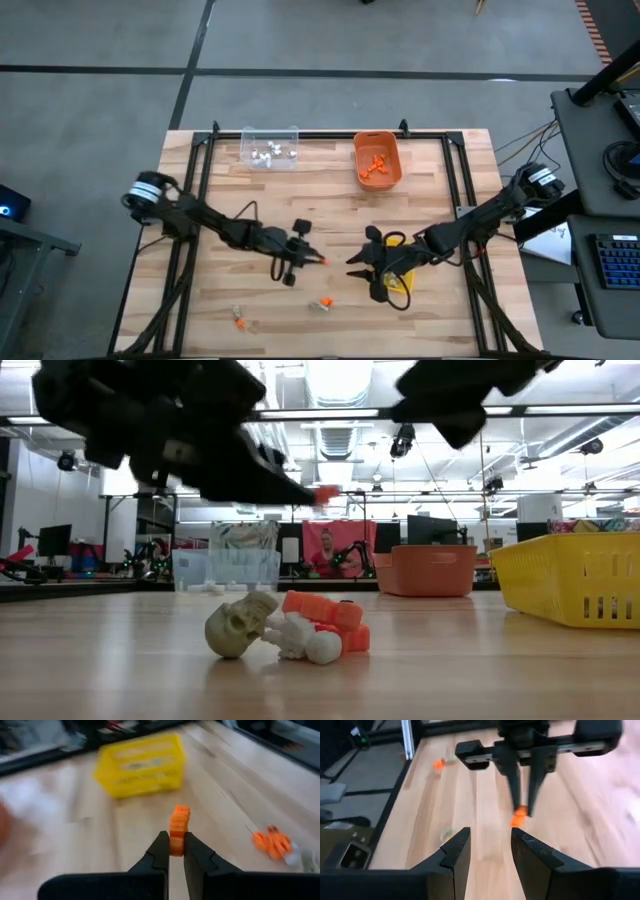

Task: Sort Halloween decoration
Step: Put the orange skeleton toy into the yellow bin

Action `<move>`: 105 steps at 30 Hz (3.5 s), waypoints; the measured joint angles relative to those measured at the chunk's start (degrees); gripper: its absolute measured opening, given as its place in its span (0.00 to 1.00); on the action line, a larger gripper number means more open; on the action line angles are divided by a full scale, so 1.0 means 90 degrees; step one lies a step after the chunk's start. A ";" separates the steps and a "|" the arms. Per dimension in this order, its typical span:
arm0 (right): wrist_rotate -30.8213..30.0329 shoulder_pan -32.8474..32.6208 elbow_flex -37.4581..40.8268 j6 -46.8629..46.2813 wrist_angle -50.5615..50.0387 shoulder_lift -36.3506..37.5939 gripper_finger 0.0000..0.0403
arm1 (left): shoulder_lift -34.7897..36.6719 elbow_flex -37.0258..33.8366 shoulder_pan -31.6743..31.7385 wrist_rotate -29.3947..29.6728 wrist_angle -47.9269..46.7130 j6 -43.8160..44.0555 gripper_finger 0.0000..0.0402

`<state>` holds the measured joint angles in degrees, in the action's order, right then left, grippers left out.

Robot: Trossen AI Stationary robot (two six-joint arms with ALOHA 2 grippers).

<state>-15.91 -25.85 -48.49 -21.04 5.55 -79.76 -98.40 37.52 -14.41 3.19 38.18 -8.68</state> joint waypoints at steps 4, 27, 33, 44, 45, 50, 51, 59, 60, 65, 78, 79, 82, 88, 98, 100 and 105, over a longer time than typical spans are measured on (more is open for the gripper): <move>-0.0540 -0.0002 0.0002 0.0635 0.0593 -0.0199 0.33 | 0.0759 -0.0326 -0.0044 0.0650 0.0266 0.0213 0.00; -0.1398 0.0420 -0.0008 0.1519 0.1913 -0.0773 0.33 | 0.0861 -0.0065 -0.0408 0.1942 0.0752 0.0220 0.00; -0.1399 0.0461 -0.0008 0.1630 0.1990 -0.0773 0.33 | 0.0677 0.0052 -0.0408 0.1939 0.0757 0.0211 0.00; -0.1393 0.0503 -0.0008 0.1727 0.1982 -0.0773 0.18 | 0.0640 0.0113 -0.0408 0.1941 0.0753 0.0208 0.00; -0.1391 0.0500 -0.0008 0.1754 0.1978 -0.0773 0.15 | 0.0640 0.0112 -0.0406 0.1942 0.0754 0.0211 0.01; -0.1377 0.0500 -0.0008 0.1790 0.1971 -0.0771 0.05 | 0.0640 0.0113 -0.0406 0.1938 0.0737 0.0310 0.09; -0.1375 0.0500 -0.0008 0.1766 0.1973 -0.0771 0.05 | 0.0640 0.0112 -0.0406 0.1937 0.0736 0.0313 0.12; -0.1379 0.0568 -0.0008 0.1627 0.1873 -0.0576 0.04 | 0.0650 0.0109 -0.0408 0.1925 0.0365 0.0332 0.37; -0.1361 0.0612 -0.0008 0.1590 0.1783 -0.0494 0.04 | 0.0660 0.0109 -0.0408 0.1927 0.0295 0.0348 0.39; -0.1074 0.1141 -0.0438 0.0939 -0.0112 0.0036 0.04 | 0.0736 0.0106 -0.0408 0.1930 0.0065 0.0600 0.45; 0.0471 0.4079 -0.2923 0.1227 -0.4939 -0.0416 0.04 | 0.0742 0.0106 -0.0408 0.1930 -0.0019 0.0791 0.46; 0.0636 0.4377 -0.3060 0.1299 -0.5089 -0.0508 0.04 | 0.0742 0.0106 -0.0408 0.1928 -0.0018 0.0791 0.46; 0.1118 0.5244 -0.3413 0.1555 -0.5371 -0.0866 0.04 | 0.0742 0.0106 -0.0408 0.1930 -0.0018 0.0791 0.46; 0.1836 0.6509 -0.3805 0.2195 -0.5481 -0.1806 0.05 | 0.0742 0.0106 -0.0408 0.1927 -0.0018 0.0791 0.46; 0.1320 0.7204 -0.4123 0.3796 -0.6925 -0.2934 0.05 | 0.0742 0.0106 -0.0408 0.1930 -0.0127 0.0791 0.46; 0.0938 0.7208 -0.4095 0.4022 -0.7001 -0.2944 0.05 | 0.0742 0.0106 -0.0406 0.1930 -0.0130 0.0791 0.46; 0.0875 0.7210 -0.4090 0.4343 -0.6944 -0.2942 0.06 | 0.0742 0.0106 -0.0398 0.1930 -0.0127 0.0757 0.46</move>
<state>-8.03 39.05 -85.29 18.05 -56.95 -106.24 -91.72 38.48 -18.00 20.56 37.04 -1.87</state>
